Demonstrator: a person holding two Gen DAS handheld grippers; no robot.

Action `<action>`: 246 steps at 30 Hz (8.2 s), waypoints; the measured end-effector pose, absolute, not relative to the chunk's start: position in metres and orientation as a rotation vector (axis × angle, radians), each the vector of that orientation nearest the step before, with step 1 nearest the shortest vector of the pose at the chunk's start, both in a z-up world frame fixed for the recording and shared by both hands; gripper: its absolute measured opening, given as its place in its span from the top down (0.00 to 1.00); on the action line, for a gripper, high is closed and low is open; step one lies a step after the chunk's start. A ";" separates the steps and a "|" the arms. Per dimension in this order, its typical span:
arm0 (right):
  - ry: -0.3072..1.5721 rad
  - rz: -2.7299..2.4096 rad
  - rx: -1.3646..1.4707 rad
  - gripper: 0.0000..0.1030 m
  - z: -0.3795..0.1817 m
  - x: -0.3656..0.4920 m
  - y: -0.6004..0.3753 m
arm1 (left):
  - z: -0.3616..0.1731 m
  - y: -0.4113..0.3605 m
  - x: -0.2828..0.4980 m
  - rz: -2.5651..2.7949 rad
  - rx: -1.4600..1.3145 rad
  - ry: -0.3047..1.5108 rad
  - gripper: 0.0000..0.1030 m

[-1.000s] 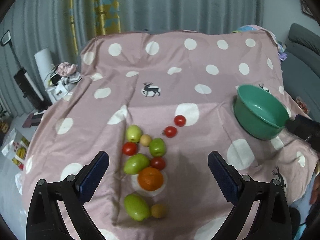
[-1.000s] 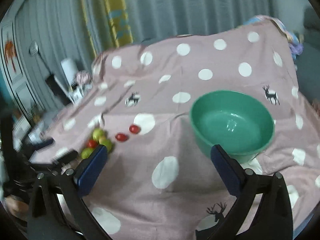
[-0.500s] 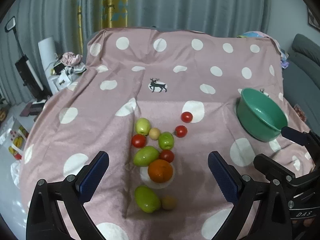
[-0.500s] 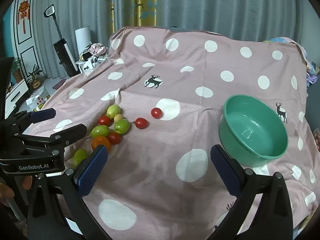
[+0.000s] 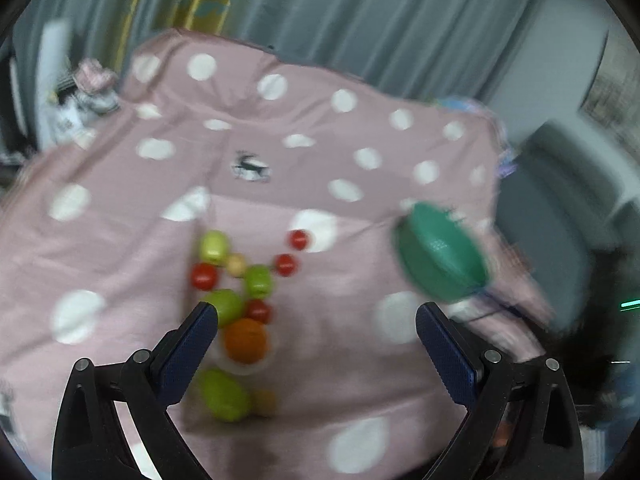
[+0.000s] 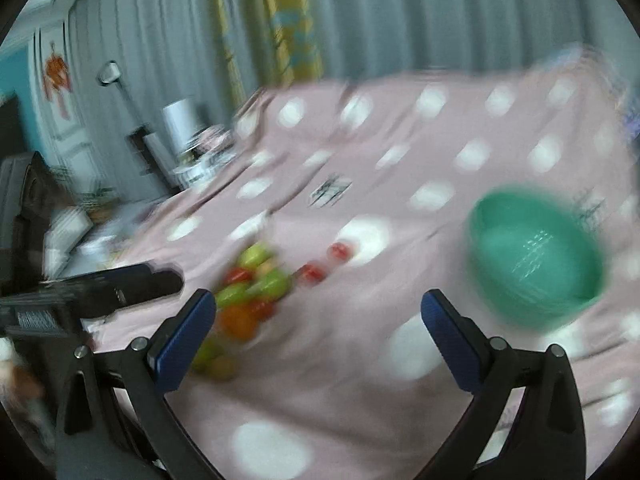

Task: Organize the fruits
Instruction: 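Move the open left gripper down over the orange, then close the left gripper on the orange and lift it, then carry the orange over the green bowl and open the left gripper, then grasp a red cherry tomato with the right gripper while the left grasps a yellow fruit, then lower the tomato into the bowl with the right gripper while the left drops the yellow fruit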

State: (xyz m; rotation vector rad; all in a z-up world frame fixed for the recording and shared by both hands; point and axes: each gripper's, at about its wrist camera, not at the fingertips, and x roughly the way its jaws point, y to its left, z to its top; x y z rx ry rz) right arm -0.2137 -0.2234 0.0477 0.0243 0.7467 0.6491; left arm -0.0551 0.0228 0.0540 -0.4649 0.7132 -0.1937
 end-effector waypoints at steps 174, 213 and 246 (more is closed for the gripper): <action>1.032 0.852 0.063 0.73 -0.029 -0.165 -0.202 | -0.024 -0.038 -0.017 -0.486 0.259 1.346 0.57; 0.728 0.369 0.212 0.72 0.038 -0.103 -0.381 | 0.047 -0.167 0.151 -0.608 0.036 0.945 0.74; 0.868 0.644 0.204 0.37 0.015 -0.164 -0.279 | 0.082 0.077 -0.045 -0.046 -0.281 0.463 0.01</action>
